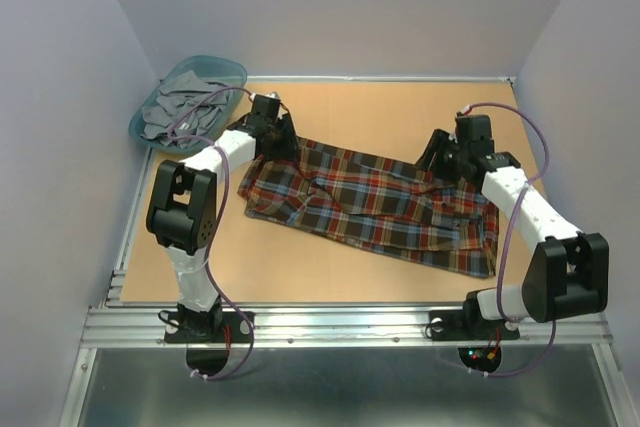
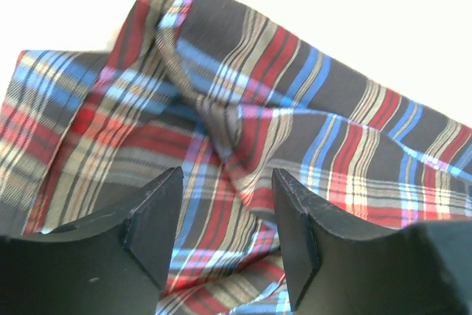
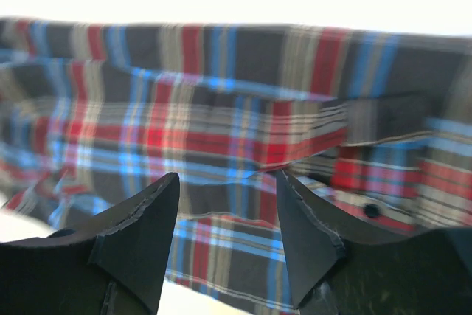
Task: Fold and stack the long sleeve shirts
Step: Fold the shirt
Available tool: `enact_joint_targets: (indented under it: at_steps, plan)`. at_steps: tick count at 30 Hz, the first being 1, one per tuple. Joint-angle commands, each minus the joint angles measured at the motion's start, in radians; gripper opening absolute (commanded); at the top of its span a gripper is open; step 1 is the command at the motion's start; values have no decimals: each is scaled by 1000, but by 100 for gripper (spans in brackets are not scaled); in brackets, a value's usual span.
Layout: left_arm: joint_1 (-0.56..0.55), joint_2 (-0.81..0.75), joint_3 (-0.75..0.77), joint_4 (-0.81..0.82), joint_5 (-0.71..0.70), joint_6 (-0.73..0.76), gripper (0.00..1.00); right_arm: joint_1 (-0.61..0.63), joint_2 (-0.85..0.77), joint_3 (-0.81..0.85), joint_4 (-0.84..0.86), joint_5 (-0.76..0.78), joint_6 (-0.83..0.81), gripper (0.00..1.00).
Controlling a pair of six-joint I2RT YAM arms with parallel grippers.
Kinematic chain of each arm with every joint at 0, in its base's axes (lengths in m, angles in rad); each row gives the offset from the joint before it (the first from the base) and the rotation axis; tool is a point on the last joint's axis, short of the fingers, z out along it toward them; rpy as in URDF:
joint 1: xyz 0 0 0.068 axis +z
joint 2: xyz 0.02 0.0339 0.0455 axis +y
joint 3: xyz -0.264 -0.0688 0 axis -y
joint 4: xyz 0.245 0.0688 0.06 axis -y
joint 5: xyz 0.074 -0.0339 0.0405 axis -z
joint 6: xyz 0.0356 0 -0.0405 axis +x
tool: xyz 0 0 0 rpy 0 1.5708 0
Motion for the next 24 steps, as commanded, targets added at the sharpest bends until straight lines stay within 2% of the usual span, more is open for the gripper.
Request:
enact_joint_targets:
  at_steps: [1, 5, 8, 9, 11, 16, 21, 24]
  plan:
    - [-4, 37, 62, 34, 36, -35, 60, -6, -40, -127, 187, -218, 59, 61]
    - [-4, 83, 81, 45, 30, -47, 57, -6, -48, -213, 256, -226, 61, 60]
    - [2, 124, 82, 22, -28, -47, 48, -8, -51, -279, 279, -190, 58, 57]
    - [5, 130, 78, 19, -39, -50, 42, -12, -48, -292, 289, -179, 56, 56]
    - [16, 143, 53, 21, -60, -58, 39, -22, -37, -340, 304, -156, 48, 54]
    - [28, 146, 20, 19, -86, -55, 39, -66, -19, -437, 329, -94, 41, 48]
    - [37, 161, 24, -5, -145, -45, 41, -92, -43, -489, 326, -54, 51, 47]
    - [39, 149, 19, -9, -160, -36, 45, -95, -74, -500, 310, -19, 59, 47]
